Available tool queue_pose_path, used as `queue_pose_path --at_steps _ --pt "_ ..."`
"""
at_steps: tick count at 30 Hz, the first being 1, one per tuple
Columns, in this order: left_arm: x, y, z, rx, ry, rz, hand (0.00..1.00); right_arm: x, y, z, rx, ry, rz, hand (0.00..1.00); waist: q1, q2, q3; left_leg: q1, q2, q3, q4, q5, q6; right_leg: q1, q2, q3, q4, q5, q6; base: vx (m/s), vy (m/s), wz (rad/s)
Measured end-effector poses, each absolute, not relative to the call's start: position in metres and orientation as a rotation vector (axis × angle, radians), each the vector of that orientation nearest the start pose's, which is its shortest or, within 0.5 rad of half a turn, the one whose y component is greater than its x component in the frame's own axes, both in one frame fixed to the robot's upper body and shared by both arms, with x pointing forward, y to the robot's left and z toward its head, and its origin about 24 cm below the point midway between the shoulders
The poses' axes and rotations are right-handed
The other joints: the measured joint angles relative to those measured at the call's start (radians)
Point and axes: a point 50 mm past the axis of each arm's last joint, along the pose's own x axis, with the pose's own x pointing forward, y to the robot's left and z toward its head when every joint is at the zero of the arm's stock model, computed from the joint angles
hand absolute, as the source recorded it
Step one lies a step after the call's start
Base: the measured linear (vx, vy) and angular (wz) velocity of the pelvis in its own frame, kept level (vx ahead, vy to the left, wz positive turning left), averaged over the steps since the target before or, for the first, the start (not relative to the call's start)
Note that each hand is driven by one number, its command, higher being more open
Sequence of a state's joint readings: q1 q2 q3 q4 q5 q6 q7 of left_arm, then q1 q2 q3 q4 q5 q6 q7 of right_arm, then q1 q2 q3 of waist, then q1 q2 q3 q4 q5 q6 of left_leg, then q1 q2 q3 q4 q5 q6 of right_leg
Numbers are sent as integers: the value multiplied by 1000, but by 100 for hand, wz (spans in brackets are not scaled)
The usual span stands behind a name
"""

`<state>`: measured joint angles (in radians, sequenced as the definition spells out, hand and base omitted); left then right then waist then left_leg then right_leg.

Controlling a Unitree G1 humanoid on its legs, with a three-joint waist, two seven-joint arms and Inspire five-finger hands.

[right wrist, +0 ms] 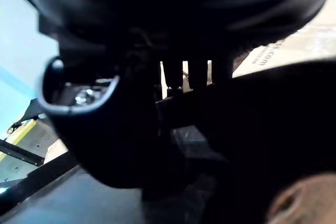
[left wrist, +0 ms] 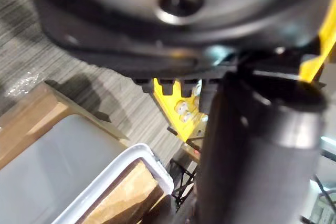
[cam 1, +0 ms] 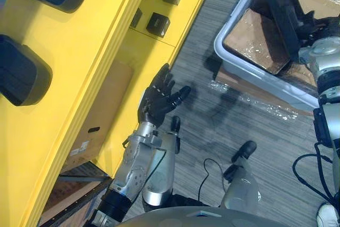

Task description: Walk over and take three plastic housings, then place them on the shelf

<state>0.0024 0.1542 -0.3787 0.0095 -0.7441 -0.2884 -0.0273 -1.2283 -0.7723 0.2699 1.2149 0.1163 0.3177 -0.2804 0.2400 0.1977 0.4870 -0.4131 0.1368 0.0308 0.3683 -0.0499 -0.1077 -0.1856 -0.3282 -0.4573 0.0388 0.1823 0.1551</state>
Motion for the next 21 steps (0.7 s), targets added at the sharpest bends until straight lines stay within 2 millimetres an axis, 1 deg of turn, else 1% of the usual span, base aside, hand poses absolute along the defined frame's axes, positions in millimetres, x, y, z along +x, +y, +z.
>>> queue_pose_path --at_steps 2,3,6,8,9,11,12,14,15,16,18,19,20,21 --pt "237 102 51 -625 -109 -278 100 377 -344 230 -521 230 -717 0 -2 0 0 21 2 1 -18 9 -3 6 0 -1 13 -7 -10 -41 -25 -1" --pt "233 103 52 -633 -113 -281 100 377 -343 224 -511 257 -705 0 -7 0 0 45 3 2 -39 18 -5 21 0 -4 13 -8 -12 -32 -27 2" --pt "225 105 58 -649 -141 -293 100 377 -342 220 -542 264 -685 0 -26 -2 1 76 3 3 -83 40 -9 35 2 -9 13 -15 -22 -8 -8 1" --pt "223 105 62 -651 -158 -304 100 378 -341 219 -582 257 -674 0 -39 -8 5 93 7 5 -111 56 -14 39 7 -9 12 -15 -23 -10 -22 -2" --pt "220 108 62 -651 -163 -304 100 378 -340 218 -628 249 -669 0 -48 -16 10 111 13 5 -131 66 -18 47 14 -9 11 -15 -23 -13 -46 -5" --pt "218 111 63 -647 -171 -305 100 377 -338 213 -697 232 -660 0 -58 -36 12 142 24 13 -168 87 -27 55 25 -4 10 -17 -26 -7 -51 -11" --pt "218 112 64 -642 -172 -304 100 377 -337 212 -711 226 -658 0 -61 -42 11 150 28 16 -178 92 -29 56 29 -1 10 -17 -27 2 -60 -12" --pt "217 114 65 -625 -172 -312 100 376 -332 214 -755 179 -659 0 -80 -64 11 184 38 24 -222 112 -35 66 40 2 8 -20 -30 -6 -54 -12" --pt "218 114 66 -614 -171 -317 100 376 -330 216 -761 156 -662 0 -82 -68 11 191 41 29 -230 115 -39 67 43 6 7 -20 -31 -18 -46 -29" --pt "220 113 66 -574 -145 -341 100 376 -323 222 -785 75 -679 0 -84 -86 5 218 51 49 -257 122 -42 69 55 24 -4 -20 -31 -9 -50 -28" --pt "223 111 64 -563 -111 -360 100 375 -316 228 -805 9 -683 0 -95 -94 1 237 57 54 -276 129 -46 83 64 24 -18 -20 -31 3 -59 -17" --pt "224 111 63 -550 -78 -375 100 376 -305 230 -818 -50 -673 0 -110 -108 -8 258 62 61 -296 135 -48 95 72 26 -29 -20 -31 14 -43 -11" --pt "226 110 62 -544 -57 -387 100 376 -300 229 -825 -79 -669 0 -112 -116 -16 267 66 67 -306 136 -47 96 76 30 -32 -20 -31 28 -47 -28" --pt "229 105 61 -533 -3 -427 100 375 -290 228 -855 -139 -656 0 -116 -138 -40 285 73 87 -323 138 -49 98 85 47 -46 -18 -32 34 -31 -29"
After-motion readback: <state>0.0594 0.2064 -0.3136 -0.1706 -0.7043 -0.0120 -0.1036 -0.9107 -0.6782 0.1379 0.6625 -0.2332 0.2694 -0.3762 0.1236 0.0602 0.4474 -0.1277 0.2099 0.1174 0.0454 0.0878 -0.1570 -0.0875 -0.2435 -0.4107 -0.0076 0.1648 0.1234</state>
